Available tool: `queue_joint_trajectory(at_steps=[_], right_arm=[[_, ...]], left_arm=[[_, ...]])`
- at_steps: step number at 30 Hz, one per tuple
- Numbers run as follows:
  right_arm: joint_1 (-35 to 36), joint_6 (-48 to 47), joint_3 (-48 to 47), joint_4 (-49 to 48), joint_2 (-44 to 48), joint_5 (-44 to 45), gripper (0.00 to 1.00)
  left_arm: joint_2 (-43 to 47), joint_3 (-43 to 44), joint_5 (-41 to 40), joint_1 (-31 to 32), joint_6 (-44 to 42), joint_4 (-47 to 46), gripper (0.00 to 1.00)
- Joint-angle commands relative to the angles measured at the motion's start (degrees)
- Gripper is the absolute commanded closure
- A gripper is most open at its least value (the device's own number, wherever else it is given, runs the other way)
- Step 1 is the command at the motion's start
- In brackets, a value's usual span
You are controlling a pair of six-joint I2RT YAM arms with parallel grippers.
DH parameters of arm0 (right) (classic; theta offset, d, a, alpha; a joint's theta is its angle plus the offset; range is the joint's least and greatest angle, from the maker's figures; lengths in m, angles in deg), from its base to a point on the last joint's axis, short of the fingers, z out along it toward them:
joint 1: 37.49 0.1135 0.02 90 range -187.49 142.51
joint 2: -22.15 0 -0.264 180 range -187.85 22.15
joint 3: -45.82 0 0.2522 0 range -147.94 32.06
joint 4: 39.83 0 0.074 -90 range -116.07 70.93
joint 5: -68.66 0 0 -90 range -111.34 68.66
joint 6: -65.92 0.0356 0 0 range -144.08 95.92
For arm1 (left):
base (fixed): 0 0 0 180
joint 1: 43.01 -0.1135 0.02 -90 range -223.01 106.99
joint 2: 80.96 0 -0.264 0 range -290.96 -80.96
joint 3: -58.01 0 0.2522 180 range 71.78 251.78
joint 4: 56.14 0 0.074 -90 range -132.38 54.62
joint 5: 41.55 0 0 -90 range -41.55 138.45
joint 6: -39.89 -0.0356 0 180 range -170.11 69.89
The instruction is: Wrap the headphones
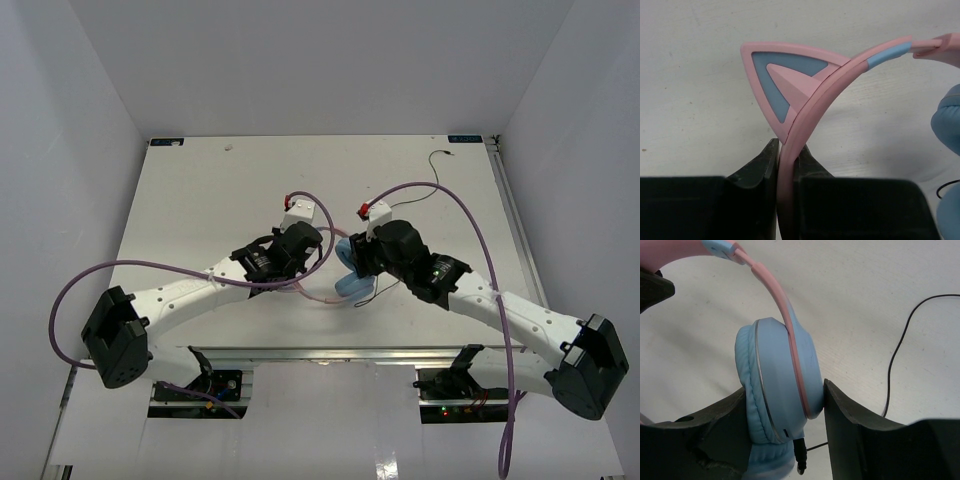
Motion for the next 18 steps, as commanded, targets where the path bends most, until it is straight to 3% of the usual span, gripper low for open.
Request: queue_joint_trajectory(at_steps=[1, 2, 5, 9, 14, 18], right_arm=[[0.5, 0.8, -2.0, -4.9, -2.0, -1.6, 0.92], [0.5, 0.6, -2.0, -5.3, -2.1, -2.1, 0.91], [0.5, -0.3, -1.9, -6.1, -2.3, -4.9, 0.62], [0.5, -3.1, -4.3, -6.3, -1.0, -7.9, 0.39], [0.5, -5.2, -10.0, -4.4, 4.2, -11.3, 0.19], [0.5, -6.9, -14.2, -1.8, 8.6, -14.4, 0.13]], left_arm=[[0.4, 1.2, 3.2, 0.2, 0.4, -0.9, 1.0], [0.3, 1.3, 3.5, 0.2, 0.7, -1.0, 1.0], [0.4, 1.3, 4.3, 0.2, 1.1, -1.3, 1.0], [2.0, 2.4, 1.0, 0.1, 3.1, 0.9, 1.0], [8.4, 3.7, -3.0, 0.1, 5.7, 4.6, 1.0], [14.0, 4.5, -5.4, 0.0, 6.8, 7.5, 1.0]])
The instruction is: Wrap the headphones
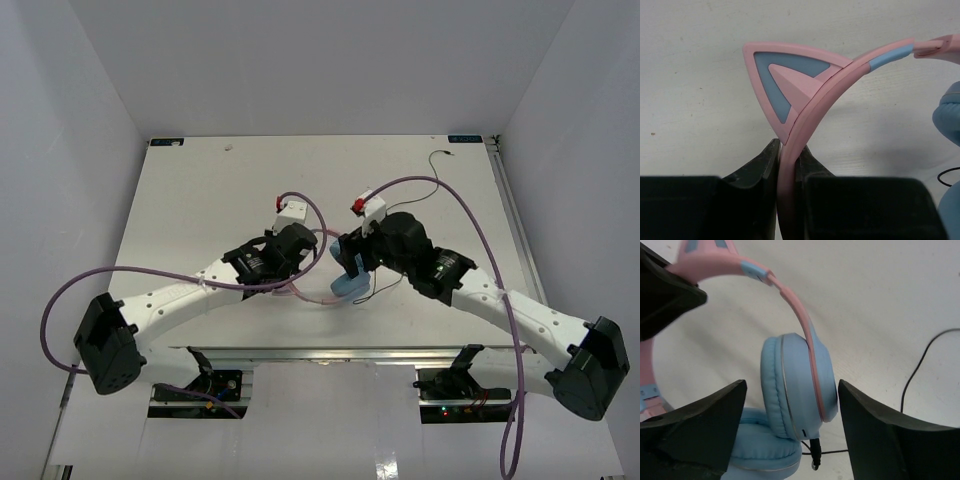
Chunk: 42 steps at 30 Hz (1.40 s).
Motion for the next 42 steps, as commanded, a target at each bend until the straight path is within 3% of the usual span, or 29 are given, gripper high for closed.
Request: queue_joint_trajectory(at_steps=[1, 7, 11, 16, 29, 38, 42], right_arm=[[0.3, -3.9, -7.3, -0.9, 6.8, -6.3, 0.13], [0.1, -5.1, -1.9, -1.5, 14.7, -10.1, 0.13], [0.2, -7.5, 3.7, -5.0, 18.2, -16.3, 0.13], [0.1, -9.3, 7.4, -6.2, 20.0, -15.6, 0.15], [0.1, -15.0, 22.3, -24.2, 24.1, -17.0, 0.21], [0.0, -12.2, 28.8, -38.0, 20.5, -30.2, 0.25], [0.1, -12.6, 28.0, -36.1, 19.9, -34.4, 0.25]], left_arm=[[9.5, 4.5, -4.4, 0.2, 3.9, 1.8, 1.0], [16.1, 8.7, -7.4, 0.1, 7.2, 11.2, 1.0], [24.2, 9.8, -5.7, 0.1, 7.0, 10.8, 1.0], [29.0, 13.7, -2.7, 0.1, 5.3, 10.9, 1.0], [29.5, 21.1, -1.1, 0.1, 4.3, 13.1, 1.0], [28.5, 20.6, -1.4, 0.1, 4.3, 12.6, 1.0], [28.1, 20.8, -1.4, 0.1, 3.9, 12.5, 1.0]])
